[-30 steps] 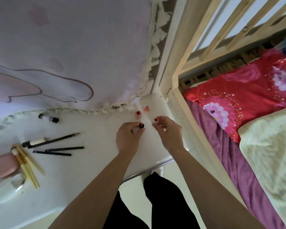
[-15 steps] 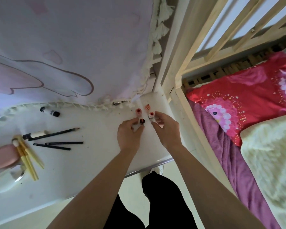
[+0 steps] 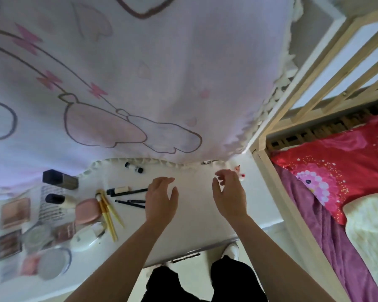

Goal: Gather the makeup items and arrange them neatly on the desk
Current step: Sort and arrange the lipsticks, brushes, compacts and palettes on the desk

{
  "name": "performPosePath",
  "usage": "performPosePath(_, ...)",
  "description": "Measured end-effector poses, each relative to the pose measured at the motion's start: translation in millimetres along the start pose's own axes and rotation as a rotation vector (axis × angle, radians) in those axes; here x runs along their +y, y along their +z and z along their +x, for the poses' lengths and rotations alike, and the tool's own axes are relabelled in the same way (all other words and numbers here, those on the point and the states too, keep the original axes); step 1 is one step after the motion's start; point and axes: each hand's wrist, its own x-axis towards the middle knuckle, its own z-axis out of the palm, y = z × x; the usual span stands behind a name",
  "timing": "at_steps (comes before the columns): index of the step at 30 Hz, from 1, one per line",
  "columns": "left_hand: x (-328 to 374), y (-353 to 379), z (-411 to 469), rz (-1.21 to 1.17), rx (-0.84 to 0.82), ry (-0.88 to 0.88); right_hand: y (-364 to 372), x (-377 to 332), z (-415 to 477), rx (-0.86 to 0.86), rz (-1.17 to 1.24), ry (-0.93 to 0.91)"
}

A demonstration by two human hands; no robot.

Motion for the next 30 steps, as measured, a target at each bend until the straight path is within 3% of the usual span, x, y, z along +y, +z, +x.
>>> performPosePath(10, -118.1, -81.4, 26.5, 0.263, -0.149, -0.136, 117.3, -102.3, 14.0, -0.402, -0.165, -0.144)
performPosePath(16, -157.8, -85.0, 31.0, 0.351, -0.256, -0.083, 186.3, -133.4, 29.9, -0.515, -0.347, -0.111)
performPosePath(20, -167.5, -82.9, 28.4, 0.328, -0.242, -0.022, 211.1, -132.0, 34.3, -0.457, -0.398, -0.079)
performPosePath(24, -168.9, -84.3, 29.7, 0.251, -0.211, -0.045, 208.6, -127.8, 32.3, -0.462, -0.304, -0.039)
performPosePath(30, -129.1, -93.9, 35.4, -0.047, 0.039, -0.193, 156.5, -133.3, -0.5, -0.525, 0.009, 0.018)
